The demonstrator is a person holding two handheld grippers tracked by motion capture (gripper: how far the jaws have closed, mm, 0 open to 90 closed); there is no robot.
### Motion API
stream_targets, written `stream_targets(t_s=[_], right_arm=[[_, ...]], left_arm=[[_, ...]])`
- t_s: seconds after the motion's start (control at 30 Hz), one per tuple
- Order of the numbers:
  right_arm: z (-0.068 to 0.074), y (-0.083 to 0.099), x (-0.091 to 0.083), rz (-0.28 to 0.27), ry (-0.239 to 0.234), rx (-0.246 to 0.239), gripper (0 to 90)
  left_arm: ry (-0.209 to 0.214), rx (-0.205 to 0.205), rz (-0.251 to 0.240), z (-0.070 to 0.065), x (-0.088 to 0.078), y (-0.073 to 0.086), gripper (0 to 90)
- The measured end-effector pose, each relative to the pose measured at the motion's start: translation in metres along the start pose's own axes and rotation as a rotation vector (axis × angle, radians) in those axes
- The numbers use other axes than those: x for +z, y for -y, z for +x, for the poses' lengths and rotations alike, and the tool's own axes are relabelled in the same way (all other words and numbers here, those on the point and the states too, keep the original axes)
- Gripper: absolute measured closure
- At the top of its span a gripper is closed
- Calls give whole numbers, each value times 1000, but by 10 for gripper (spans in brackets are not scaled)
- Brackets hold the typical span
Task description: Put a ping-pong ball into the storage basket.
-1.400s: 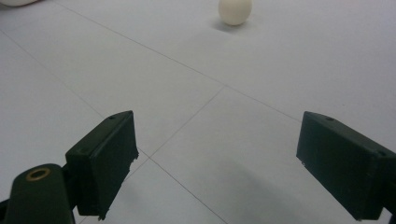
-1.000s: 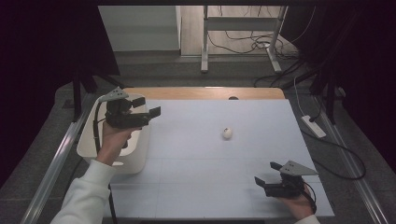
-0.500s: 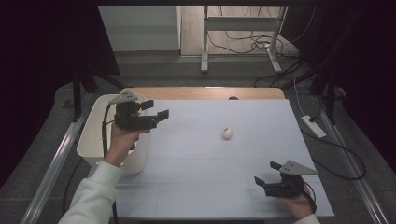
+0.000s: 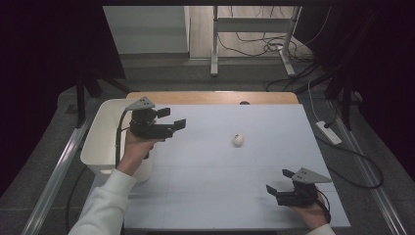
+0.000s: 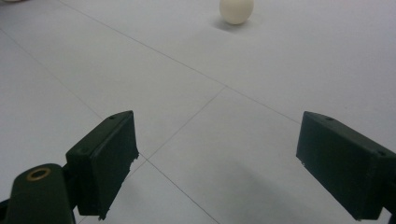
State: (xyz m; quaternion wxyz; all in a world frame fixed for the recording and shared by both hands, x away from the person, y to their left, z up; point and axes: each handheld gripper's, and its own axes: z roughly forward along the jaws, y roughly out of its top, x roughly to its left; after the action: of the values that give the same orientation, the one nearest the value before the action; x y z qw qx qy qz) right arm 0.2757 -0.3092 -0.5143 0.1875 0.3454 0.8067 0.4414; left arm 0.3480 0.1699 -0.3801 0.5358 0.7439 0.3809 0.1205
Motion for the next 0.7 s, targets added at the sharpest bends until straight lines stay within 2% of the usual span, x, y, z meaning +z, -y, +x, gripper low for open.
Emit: stream_targets(t_s=[0.7], right_arm=[[0,0,-1,-10,-3,4,123]], left_arm=[[30,26,60,-13,32,1,187]])
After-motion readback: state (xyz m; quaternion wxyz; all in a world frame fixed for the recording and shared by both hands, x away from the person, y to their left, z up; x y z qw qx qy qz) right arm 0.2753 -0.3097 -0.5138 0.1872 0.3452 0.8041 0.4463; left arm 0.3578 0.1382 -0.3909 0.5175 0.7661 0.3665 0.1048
